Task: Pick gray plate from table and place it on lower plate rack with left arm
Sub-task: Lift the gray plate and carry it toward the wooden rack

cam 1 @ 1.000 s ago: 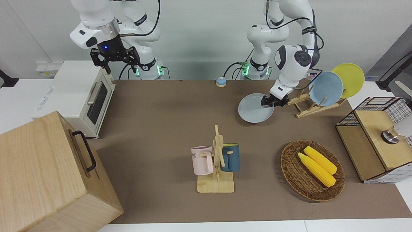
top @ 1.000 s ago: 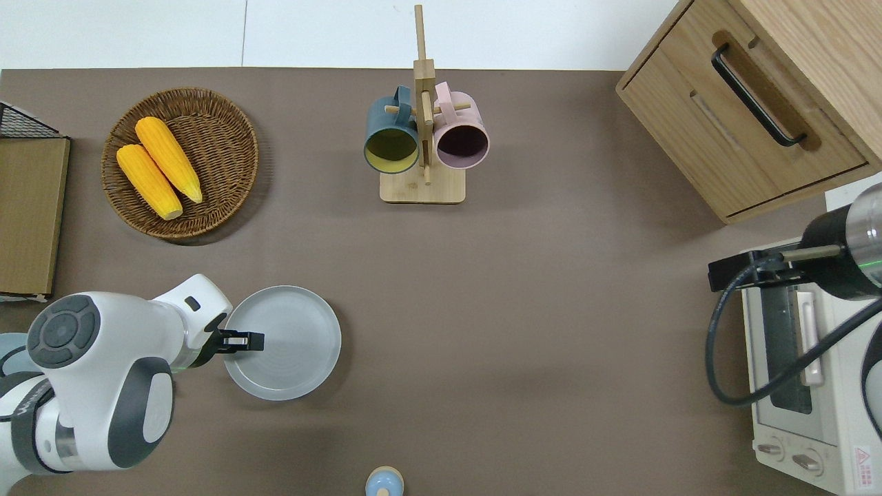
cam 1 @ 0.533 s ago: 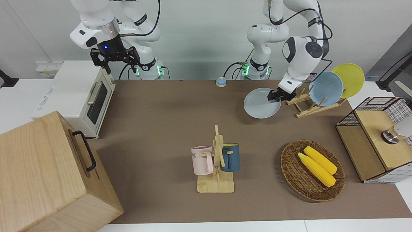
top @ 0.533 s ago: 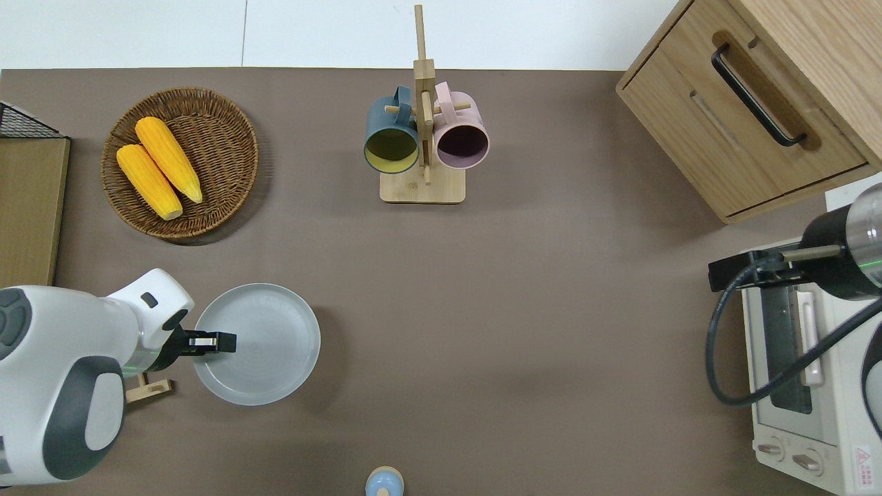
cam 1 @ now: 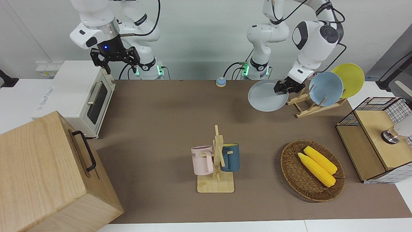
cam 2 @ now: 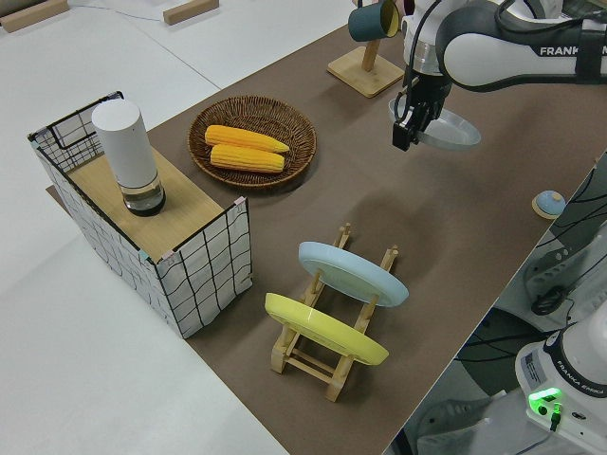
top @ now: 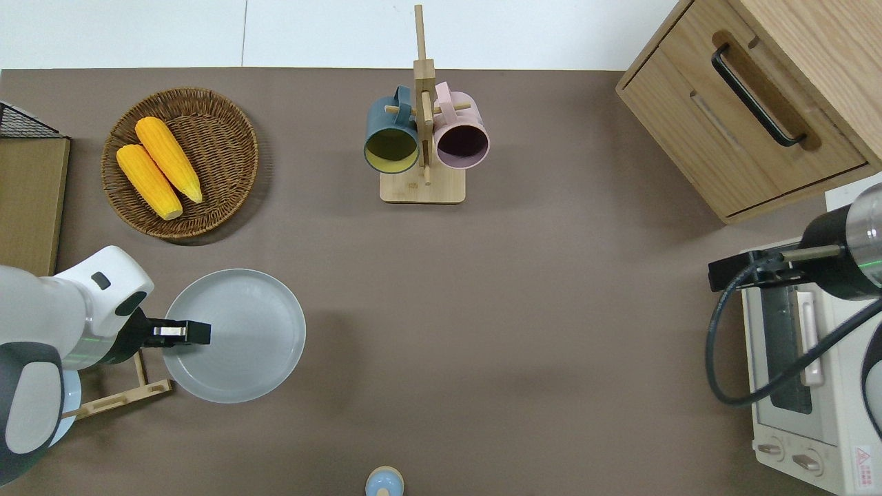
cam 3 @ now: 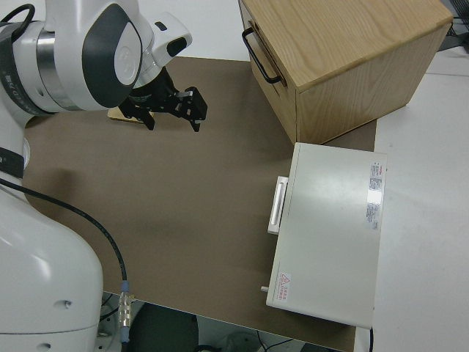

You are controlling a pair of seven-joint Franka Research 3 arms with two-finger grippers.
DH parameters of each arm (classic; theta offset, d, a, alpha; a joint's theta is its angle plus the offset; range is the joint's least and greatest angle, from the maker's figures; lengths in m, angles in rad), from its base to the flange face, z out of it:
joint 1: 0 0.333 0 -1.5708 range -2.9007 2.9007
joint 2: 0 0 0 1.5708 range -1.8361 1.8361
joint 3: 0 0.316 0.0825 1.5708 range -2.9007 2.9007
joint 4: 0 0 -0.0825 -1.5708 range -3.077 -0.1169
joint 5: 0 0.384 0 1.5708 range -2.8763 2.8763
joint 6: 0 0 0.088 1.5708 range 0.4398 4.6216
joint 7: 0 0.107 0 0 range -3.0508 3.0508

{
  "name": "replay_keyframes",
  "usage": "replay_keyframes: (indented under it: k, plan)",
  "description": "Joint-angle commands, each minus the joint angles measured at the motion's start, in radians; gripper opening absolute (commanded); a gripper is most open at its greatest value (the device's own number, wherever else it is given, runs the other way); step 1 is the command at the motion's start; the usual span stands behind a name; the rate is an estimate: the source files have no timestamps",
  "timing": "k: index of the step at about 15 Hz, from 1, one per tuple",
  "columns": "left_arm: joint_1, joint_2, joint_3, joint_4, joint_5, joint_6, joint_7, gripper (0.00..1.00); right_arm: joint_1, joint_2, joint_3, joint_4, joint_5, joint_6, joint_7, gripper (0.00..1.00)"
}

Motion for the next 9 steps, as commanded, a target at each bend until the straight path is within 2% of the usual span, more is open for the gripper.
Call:
replay_keyframes:
  k: [1,4,7,9]
  plan:
    - [0.001,0.003,0.026,0.083,0.015,-0.09,0.002,0.0,-0.007,-0.002,0.007,0.006,0.007,-0.013,-0.001,0.987]
    - [0.0,0.003,0.045,0.128,0.034,-0.136,0.004,0.0,-0.007,-0.002,0.005,0.006,0.007,-0.014,0.0,0.99]
    - [-0.003,-0.003,0.04,0.141,0.139,-0.162,-0.001,0.0,-0.007,-0.002,0.007,0.006,0.007,-0.014,0.0,0.987]
    - [0.001,-0.015,0.046,0.141,0.169,-0.173,-0.001,0.0,-0.007,-0.002,0.005,0.006,0.007,-0.014,0.0,0.987]
